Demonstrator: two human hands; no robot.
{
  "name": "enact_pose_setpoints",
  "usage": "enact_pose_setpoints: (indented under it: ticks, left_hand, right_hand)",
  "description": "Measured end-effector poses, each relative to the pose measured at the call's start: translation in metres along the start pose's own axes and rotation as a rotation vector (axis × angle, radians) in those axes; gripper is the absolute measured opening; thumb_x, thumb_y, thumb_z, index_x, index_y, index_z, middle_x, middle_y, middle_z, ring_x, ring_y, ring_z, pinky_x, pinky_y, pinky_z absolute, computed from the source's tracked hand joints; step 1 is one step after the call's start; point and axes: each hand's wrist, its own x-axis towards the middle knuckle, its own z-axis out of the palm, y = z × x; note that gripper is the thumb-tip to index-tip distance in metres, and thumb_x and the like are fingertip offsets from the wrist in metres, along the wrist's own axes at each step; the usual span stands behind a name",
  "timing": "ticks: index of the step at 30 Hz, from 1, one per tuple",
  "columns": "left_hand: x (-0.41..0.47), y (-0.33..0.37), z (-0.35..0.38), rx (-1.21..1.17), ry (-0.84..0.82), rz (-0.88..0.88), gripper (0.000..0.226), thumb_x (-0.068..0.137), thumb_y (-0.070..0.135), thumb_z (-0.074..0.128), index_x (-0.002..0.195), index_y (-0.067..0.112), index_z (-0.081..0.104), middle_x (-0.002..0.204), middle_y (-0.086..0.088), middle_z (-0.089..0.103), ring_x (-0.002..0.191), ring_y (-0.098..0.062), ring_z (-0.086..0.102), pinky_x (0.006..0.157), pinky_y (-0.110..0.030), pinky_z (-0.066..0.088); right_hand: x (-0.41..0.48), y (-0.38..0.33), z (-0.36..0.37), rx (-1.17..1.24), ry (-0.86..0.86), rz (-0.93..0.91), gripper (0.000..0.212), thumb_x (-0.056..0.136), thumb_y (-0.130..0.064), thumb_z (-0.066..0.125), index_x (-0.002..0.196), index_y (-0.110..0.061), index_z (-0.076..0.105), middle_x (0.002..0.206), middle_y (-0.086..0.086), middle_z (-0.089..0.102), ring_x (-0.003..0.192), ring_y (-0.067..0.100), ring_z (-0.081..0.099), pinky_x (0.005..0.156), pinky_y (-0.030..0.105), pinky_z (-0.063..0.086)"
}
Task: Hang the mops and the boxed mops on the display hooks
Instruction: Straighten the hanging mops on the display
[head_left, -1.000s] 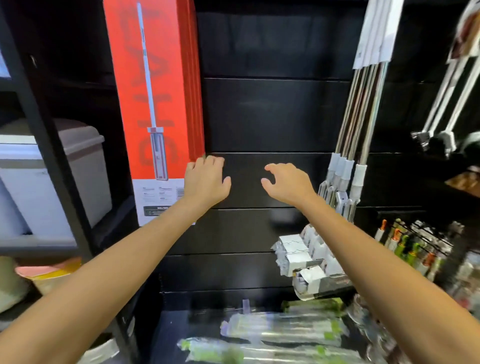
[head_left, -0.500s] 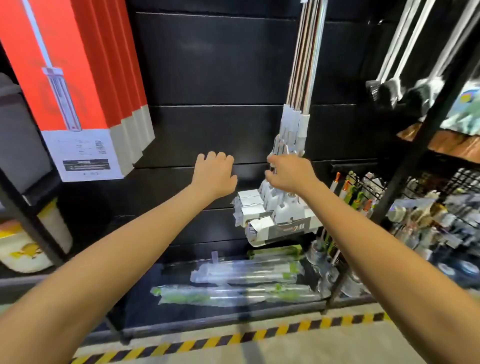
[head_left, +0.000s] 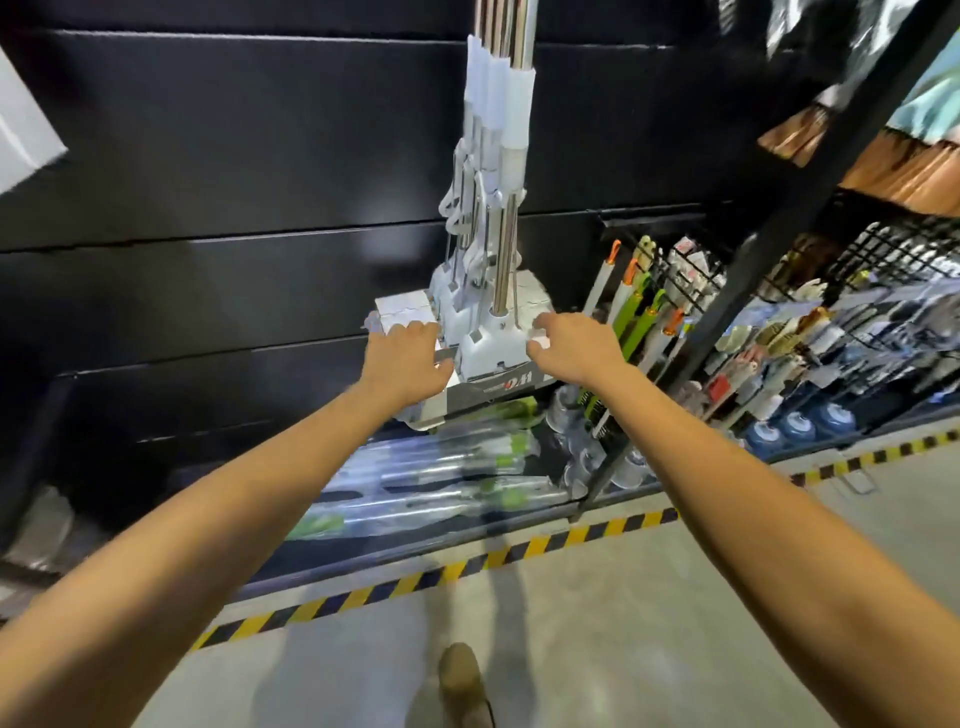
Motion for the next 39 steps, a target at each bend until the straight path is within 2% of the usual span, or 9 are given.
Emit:
enact_pose_setpoints:
  ticks: [4,9,14,17,20,24,31,34,39]
  left_hand:
    - [0.038,0.009,0.038,-0.102,-0.069,-0.045,0.054,0.092,0.043,0.05,0.136,0.012,0.044,0.131,-0.012,0.055,0.117,-0.034,0.053,0.09,-0.041,0.042]
    - [0.082,0.015,0.073,-0.361,-0.131,-0.153,0.075,0.087,0.051,0.057,0.148,0.017,0.027,0.145,-0.008,0.044,0.129,-0.03,0.046,0.103,-0.045,0.04]
    - [0.117,0.024,0.09,-0.814,-0.092,-0.288,0.083,0.088,0.034,0.066,0.152,0.017,0.016,0.157,-0.004,0.025,0.142,-0.022,0.029,0.109,-0.028,0.026]
    - [0.146,0.024,0.099,-0.949,-0.094,-0.283,0.087,0.079,0.041,0.073,0.148,0.026,0.022,0.151,-0.003,0.034,0.137,-0.023,0.036,0.113,-0.046,0.034]
    - [0.172,0.013,0.127,-0.935,-0.168,-0.259,0.108,0.065,0.062,0.077,0.149,0.033,0.016,0.152,0.003,0.032,0.14,-0.02,0.033,0.112,-0.05,0.035]
    - [0.179,0.008,0.144,-0.867,-0.283,-0.26,0.113,0.079,0.036,0.075,0.153,0.018,-0.008,0.162,0.002,-0.005,0.148,-0.015,0.002,0.116,-0.029,0.013]
    - [0.188,-0.018,0.158,-0.832,-0.273,-0.217,0.111,0.071,0.059,0.073,0.154,0.026,0.007,0.161,0.005,0.009,0.148,-0.017,0.014,0.12,-0.044,0.021]
    - [0.192,-0.025,0.16,-0.837,-0.299,-0.194,0.116,0.059,0.075,0.07,0.151,0.035,0.014,0.159,0.008,0.02,0.145,-0.015,0.024,0.117,-0.045,0.027]
    - [0.203,-0.032,0.158,-0.868,-0.335,-0.152,0.115,0.058,0.074,0.072,0.151,0.036,0.016,0.156,0.008,0.03,0.141,-0.017,0.034,0.115,-0.045,0.031]
  right_hand:
    - [0.035,0.027,0.034,0.033,-0.094,0.022,0.047,0.093,-0.036,0.046,0.135,-0.016,0.051,0.13,0.013,0.059,0.119,0.033,0.054,0.087,0.037,0.045]
    - [0.078,0.05,0.067,0.158,-0.136,0.075,0.051,0.095,-0.04,0.046,0.137,-0.012,0.045,0.133,0.015,0.056,0.122,0.033,0.051,0.091,0.037,0.043]
    - [0.118,0.058,0.088,0.442,-0.183,0.082,0.057,0.093,-0.034,0.056,0.141,-0.01,0.037,0.142,0.013,0.047,0.129,0.031,0.045,0.1,0.038,0.038]
    - [0.143,0.064,0.104,0.562,-0.138,-0.027,0.055,0.088,-0.027,0.066,0.133,-0.007,0.043,0.127,0.013,0.058,0.116,0.029,0.055,0.097,0.04,0.045]
    - [0.165,0.071,0.127,0.61,-0.145,-0.11,0.062,0.081,-0.027,0.076,0.128,-0.003,0.045,0.118,0.01,0.063,0.103,0.017,0.059,0.092,0.031,0.049]
    - [0.179,0.072,0.148,0.728,-0.24,-0.121,0.063,0.076,-0.029,0.081,0.126,-0.01,0.05,0.117,0.005,0.064,0.104,0.017,0.062,0.09,0.031,0.052]
    - [0.185,0.062,0.193,0.635,-0.164,0.001,0.097,0.055,-0.084,0.059,0.126,-0.017,0.052,0.116,0.004,0.063,0.108,0.023,0.059,0.091,0.043,0.051]
    - [0.187,0.058,0.194,0.638,-0.129,0.004,0.09,0.06,-0.074,0.06,0.126,-0.014,0.052,0.116,0.006,0.063,0.107,0.024,0.059,0.091,0.043,0.05]
    - [0.192,0.051,0.191,0.618,-0.065,0.023,0.061,0.076,-0.046,0.075,0.119,-0.007,0.055,0.108,0.003,0.059,0.099,0.019,0.055,0.08,0.03,0.044]
